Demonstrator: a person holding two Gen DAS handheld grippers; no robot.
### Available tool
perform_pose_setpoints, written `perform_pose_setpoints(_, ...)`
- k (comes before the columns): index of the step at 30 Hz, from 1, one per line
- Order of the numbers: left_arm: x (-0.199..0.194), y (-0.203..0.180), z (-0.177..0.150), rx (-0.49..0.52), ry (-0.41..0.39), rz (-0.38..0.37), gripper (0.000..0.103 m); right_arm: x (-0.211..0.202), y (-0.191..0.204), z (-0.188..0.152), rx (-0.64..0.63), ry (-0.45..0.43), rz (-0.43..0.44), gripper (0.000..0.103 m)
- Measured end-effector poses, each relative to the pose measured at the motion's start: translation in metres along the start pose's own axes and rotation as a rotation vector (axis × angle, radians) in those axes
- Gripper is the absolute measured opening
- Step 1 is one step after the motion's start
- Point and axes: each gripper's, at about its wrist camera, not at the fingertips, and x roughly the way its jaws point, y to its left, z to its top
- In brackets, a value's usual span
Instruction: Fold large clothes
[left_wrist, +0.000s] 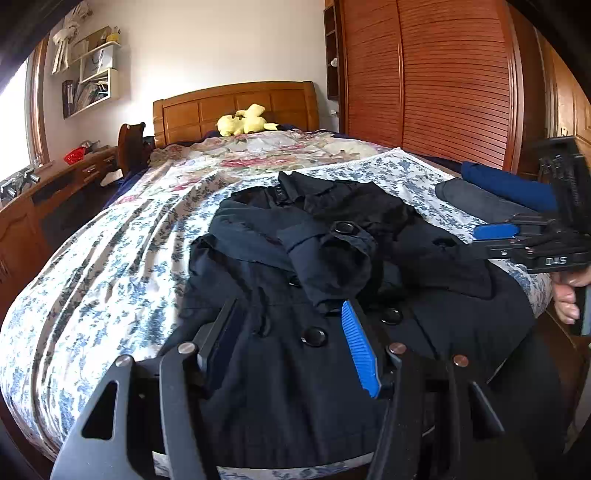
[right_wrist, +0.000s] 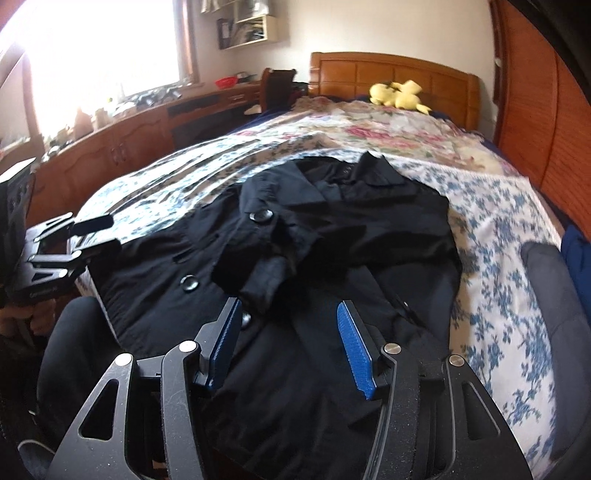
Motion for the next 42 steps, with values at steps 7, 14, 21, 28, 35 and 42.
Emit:
perform_pose_setpoints(7,0.001,-0.008,-0.004,0.007,0.017,-0.009,0.055,0.029,-0.018,-0.003,0.055,0.022,0.026,0.055)
perform_pose_setpoints(14,-0.005,0.005,-0.013,-0.005,0.028,0.000,0.055,0.075,-0.012,0.003,0.120,0.045,0.106,0.052)
perform_pose_setpoints(21,-0.019,0.030,-0.026,-0.050,0.013,0.017,0.055,0.114,-0.001,0.015,0.130,0.109,0.150,0.002)
perform_pose_setpoints(28,-0.034,0.058,-0.038,-0.083,0.004,0.050,0.055,0.071,0.031,0.054,0.064,-0.042,0.137,0.001)
perform_pose_setpoints(35,-0.047,0.078,-0.045,-0.117,-0.018,0.081,0.055,0.051,0.111,0.076,-0.099,-0.086,0.215,0.000)
perform_pose_setpoints(42,-0.050,0.086,-0.048,-0.127,-0.019,0.094,0.055,0.043,0.146,0.073,-0.149,-0.049,0.264,0.000)
